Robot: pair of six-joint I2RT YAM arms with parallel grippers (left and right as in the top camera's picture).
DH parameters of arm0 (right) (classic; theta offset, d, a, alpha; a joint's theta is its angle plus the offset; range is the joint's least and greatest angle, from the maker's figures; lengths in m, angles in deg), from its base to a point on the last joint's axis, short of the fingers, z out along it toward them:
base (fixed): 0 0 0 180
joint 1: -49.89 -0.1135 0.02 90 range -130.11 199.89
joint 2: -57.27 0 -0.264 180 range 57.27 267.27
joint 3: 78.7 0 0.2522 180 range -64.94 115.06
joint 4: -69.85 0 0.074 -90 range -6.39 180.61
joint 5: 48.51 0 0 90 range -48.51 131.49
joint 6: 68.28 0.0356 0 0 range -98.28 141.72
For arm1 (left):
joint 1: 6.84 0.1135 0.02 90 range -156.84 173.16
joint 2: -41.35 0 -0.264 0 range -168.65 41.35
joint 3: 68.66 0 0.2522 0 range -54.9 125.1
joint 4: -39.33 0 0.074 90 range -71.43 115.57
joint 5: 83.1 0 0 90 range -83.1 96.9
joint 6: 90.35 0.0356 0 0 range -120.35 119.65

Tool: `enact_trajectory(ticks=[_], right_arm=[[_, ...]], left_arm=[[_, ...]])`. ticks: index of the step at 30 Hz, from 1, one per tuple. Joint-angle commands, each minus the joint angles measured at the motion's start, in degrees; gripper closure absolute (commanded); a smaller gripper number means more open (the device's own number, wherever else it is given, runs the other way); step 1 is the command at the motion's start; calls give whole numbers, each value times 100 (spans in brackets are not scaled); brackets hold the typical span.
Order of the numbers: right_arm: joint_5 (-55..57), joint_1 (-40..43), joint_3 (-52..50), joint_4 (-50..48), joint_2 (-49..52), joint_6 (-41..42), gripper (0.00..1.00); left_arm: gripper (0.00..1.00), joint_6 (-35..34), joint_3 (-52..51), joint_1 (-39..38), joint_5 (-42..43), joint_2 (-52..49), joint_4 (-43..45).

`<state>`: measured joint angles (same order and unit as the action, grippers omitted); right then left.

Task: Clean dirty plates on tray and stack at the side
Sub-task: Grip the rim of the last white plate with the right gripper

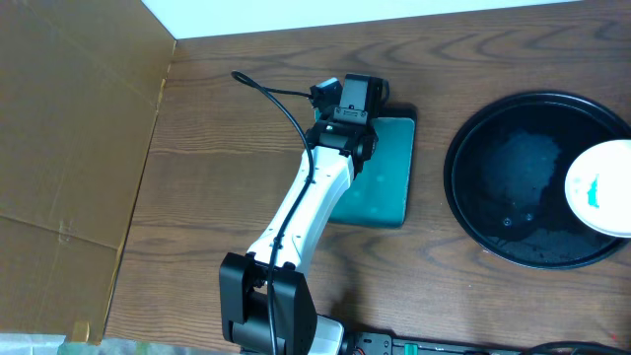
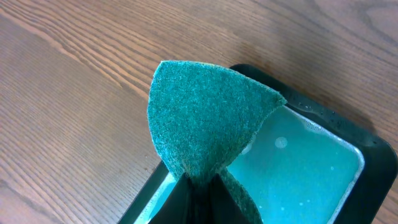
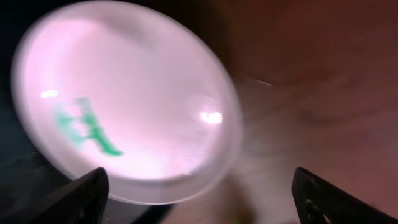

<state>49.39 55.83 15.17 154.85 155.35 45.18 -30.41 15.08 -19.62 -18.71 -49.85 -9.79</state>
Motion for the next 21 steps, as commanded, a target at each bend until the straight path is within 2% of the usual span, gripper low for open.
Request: enact_trajectory(ticks=[1,3,4,7,12,16,21], right_arm=[[1001,50,-11,114,4,431,3],[780,136,-13,140,4,83,1],[437,179,-24,90,4,-433,1],[-695,260,-129,-162,4,-1394,8],[-579,278,-634,-798,7,-1434,26],[-282,382,-1023,-1276,7,-1377,24],[-280,693,-1266,-1427,7,-1351,23]], left_arm=[[93,-66,-22,22,-35,44,24],[93,-66,-22,22,-35,44,24],[93,-66,-22,22,-35,44,24],[93,-68,-22,22,-35,44,28],[93,-68,-22,22,-35,44,50],[93,-66,-22,22,-35,44,48],[93,-68,-22,22,-35,44,50]])
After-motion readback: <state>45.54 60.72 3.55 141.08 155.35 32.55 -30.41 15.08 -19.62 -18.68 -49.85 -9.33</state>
